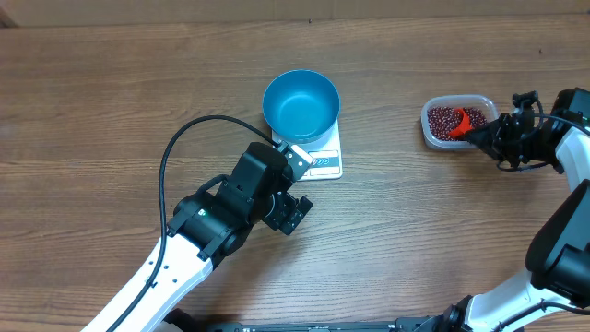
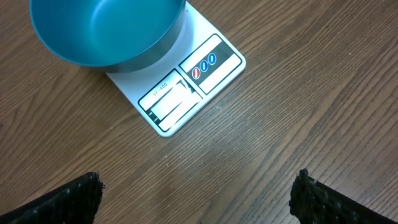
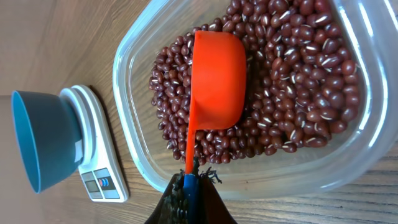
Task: Scoop item into bowl and weigh 150g on scale
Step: 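Dip the red cup into the beans and scoop with the right gripper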
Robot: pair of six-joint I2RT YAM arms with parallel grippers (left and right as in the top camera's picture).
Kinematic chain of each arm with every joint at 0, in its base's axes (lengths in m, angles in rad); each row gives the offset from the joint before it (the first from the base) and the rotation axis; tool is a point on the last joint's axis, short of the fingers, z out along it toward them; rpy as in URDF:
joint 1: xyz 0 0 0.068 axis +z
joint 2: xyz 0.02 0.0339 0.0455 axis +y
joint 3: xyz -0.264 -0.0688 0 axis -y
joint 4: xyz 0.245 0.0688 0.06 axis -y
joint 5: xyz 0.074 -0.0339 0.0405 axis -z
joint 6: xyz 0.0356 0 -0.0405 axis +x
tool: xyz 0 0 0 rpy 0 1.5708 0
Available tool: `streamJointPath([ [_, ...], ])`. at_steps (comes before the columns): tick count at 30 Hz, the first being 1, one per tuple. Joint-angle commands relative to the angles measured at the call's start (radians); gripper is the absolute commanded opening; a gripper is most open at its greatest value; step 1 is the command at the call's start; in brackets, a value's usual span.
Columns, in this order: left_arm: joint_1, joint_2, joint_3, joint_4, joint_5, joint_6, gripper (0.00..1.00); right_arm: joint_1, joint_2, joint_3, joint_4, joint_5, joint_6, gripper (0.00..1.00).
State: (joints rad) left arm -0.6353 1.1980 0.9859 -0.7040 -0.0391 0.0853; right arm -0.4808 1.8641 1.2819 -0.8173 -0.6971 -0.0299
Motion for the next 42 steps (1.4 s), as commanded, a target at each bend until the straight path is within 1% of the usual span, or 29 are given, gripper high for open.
streamJointPath([
  [1, -0.002, 0.006, -0.002, 0.001, -0.009, 0.012, 0.99, -0.019, 0.011, -0.013, 0.0, -0.049, -0.005, 0.04],
  [4, -0.002, 0.006, -0.002, 0.001, -0.009, 0.012, 0.99, -0.021, 0.012, -0.013, -0.004, -0.057, -0.042, 0.04],
  [11, -0.002, 0.006, -0.002, 0.001, -0.009, 0.012, 0.99, -0.021, 0.012, -0.013, -0.003, -0.105, -0.05, 0.04],
  [25, -0.002, 0.006, -0.002, 0.001, -0.009, 0.012, 0.99, -0.022, 0.012, -0.013, -0.034, -0.116, -0.05, 0.04],
  [29, -0.002, 0.006, -0.002, 0.001, -0.009, 0.012, 0.99, -0.04, 0.012, -0.013, -0.037, -0.174, -0.058, 0.04],
  [39, -0.002, 0.006, -0.002, 0.001, -0.009, 0.012, 0.99, -0.098, 0.012, -0.013, -0.049, -0.208, -0.085, 0.04],
  [42, -0.002, 0.006, -0.002, 0.001, -0.009, 0.012, 0.99, -0.107, 0.012, -0.013, -0.056, -0.248, -0.117, 0.04],
])
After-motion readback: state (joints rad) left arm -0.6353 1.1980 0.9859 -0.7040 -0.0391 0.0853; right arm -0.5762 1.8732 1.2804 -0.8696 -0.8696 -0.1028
